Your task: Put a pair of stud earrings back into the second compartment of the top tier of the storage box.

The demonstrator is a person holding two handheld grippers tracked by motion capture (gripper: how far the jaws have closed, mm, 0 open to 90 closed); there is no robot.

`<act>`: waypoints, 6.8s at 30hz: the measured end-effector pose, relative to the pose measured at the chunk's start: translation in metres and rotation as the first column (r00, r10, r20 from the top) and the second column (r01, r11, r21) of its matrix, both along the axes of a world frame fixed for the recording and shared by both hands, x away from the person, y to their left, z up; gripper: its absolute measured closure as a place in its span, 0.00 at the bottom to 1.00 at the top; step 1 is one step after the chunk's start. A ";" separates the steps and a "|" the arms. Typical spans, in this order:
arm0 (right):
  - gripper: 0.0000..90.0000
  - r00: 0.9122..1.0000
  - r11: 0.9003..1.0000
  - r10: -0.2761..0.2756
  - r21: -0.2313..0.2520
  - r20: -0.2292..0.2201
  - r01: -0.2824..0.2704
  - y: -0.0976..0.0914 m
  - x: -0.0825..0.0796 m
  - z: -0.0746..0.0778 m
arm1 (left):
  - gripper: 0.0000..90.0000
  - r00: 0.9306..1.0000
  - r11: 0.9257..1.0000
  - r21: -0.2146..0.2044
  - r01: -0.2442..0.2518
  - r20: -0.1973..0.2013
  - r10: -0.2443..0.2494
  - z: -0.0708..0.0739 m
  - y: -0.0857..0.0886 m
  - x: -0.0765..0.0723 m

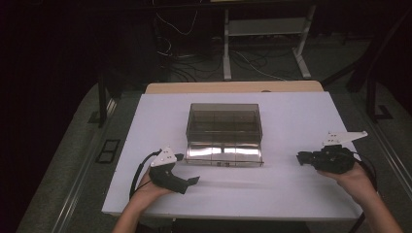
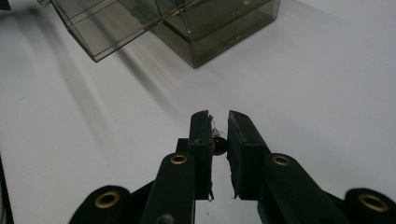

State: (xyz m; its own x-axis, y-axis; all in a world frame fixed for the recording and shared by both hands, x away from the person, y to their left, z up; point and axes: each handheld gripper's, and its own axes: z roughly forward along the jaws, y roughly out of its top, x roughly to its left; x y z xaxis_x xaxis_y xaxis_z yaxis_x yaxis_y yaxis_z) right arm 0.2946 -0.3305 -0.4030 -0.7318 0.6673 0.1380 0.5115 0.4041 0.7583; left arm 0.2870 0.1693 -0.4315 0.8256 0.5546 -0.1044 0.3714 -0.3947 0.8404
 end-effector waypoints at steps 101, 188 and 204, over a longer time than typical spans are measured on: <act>0.88 0.949 0.943 0.315 0.106 0.029 -0.316 0.132 0.041 0.035 | 0.00 1.000 1.000 -0.005 0.011 -0.016 -0.012 0.000 -0.005 -0.001; 0.52 0.978 0.975 0.196 0.090 0.067 -0.202 0.113 0.035 0.042 | 0.00 1.000 1.000 0.000 0.021 -0.020 -0.021 -0.001 -0.006 -0.002; 0.42 0.991 0.992 0.104 0.061 0.085 -0.110 0.086 0.029 0.037 | 0.00 1.000 1.000 0.000 0.019 -0.025 -0.019 -0.001 -0.006 -0.002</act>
State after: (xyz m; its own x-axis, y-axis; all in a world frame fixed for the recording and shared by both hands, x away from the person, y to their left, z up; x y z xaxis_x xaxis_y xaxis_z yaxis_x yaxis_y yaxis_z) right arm 0.3236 -0.2448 -0.3660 -0.8091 0.5762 0.1153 0.4032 0.4016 0.8223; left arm 0.2850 0.1632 -0.4327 0.8333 0.5386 -0.1250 0.3845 -0.4021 0.8309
